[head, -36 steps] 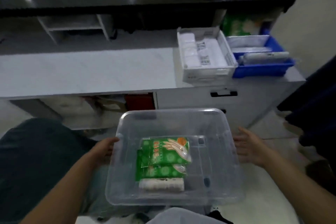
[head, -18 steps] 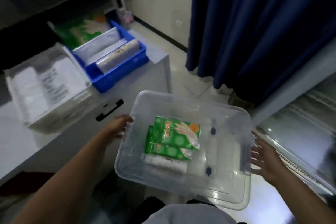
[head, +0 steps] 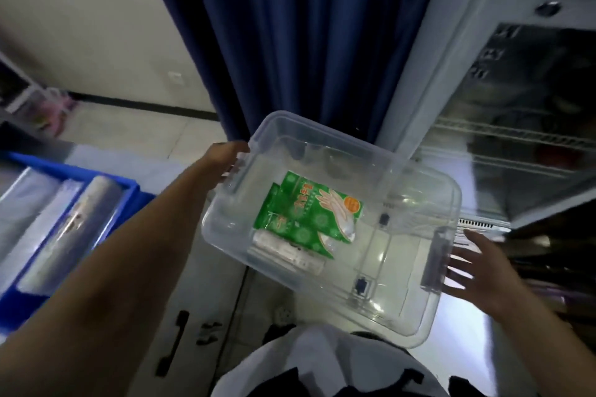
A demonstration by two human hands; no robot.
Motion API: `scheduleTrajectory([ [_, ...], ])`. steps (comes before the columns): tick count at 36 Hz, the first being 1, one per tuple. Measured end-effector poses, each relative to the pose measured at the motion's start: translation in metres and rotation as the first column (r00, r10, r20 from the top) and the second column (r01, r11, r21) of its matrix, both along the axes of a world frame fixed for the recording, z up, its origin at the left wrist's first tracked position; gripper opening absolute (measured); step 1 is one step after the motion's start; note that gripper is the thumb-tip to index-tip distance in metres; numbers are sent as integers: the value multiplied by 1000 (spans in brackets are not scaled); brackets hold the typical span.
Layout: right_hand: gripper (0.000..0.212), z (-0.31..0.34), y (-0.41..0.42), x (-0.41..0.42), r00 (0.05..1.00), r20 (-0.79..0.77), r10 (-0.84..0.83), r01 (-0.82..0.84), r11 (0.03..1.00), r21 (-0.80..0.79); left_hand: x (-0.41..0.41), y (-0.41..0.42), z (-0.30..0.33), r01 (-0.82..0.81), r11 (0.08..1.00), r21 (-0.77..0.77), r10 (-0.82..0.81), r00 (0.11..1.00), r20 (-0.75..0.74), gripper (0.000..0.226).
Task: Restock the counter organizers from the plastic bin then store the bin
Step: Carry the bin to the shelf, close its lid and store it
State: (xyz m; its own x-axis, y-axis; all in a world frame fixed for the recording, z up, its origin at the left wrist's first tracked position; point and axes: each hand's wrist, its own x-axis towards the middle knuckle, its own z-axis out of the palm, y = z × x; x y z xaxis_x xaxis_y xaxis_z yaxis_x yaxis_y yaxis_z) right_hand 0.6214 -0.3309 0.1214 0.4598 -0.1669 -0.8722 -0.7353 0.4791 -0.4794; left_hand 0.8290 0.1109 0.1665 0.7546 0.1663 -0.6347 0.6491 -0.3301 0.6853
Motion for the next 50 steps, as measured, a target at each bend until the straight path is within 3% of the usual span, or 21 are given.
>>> scheduleTrajectory([
  [2,37,9,17,9,999,25,-35,35,999,17,32,7,10,51,999,15,-51,998,26,52],
  [7,37,34,58,51,993,108,-41,38,999,23,100,26,36,130,989,76,-139,983,121,24],
  [12,40,44,86,113,987,158,-33,30,999,22,159,49,49,138,989,54,-145,978,152,19],
  [19,28,32,121,227,991,133,-12,1,997,80,237,99,24,35,999,36,-38,995,88,30],
  [25,32,10,152,355,992,72,106,-111,991,81,305,148,3,-65,988,138,64,998,14,50],
  [30,32,1,207,456,975,21,222,-223,974,50,338,195,12,-214,950,227,214,976,27,45],
  [34,39,1,265,534,932,50,358,-359,933,27,350,255,20,-367,894,259,348,930,115,31],
  [37,26,14,317,582,889,76,451,-456,888,59,352,300,26,-472,839,271,453,882,130,38],
  [41,16,28,394,639,836,135,533,-544,836,72,353,366,35,-665,711,230,665,742,86,52],
  [44,26,31,455,682,757,101,646,-653,750,101,355,420,36,-736,645,206,746,665,37,63],
  [47,64,27,518,727,670,35,742,-740,663,109,365,474,31,-761,617,201,775,631,10,63],
  [50,55,23,575,762,607,-3,795,-793,607,51,378,525,26,-786,587,194,798,602,22,66],
])
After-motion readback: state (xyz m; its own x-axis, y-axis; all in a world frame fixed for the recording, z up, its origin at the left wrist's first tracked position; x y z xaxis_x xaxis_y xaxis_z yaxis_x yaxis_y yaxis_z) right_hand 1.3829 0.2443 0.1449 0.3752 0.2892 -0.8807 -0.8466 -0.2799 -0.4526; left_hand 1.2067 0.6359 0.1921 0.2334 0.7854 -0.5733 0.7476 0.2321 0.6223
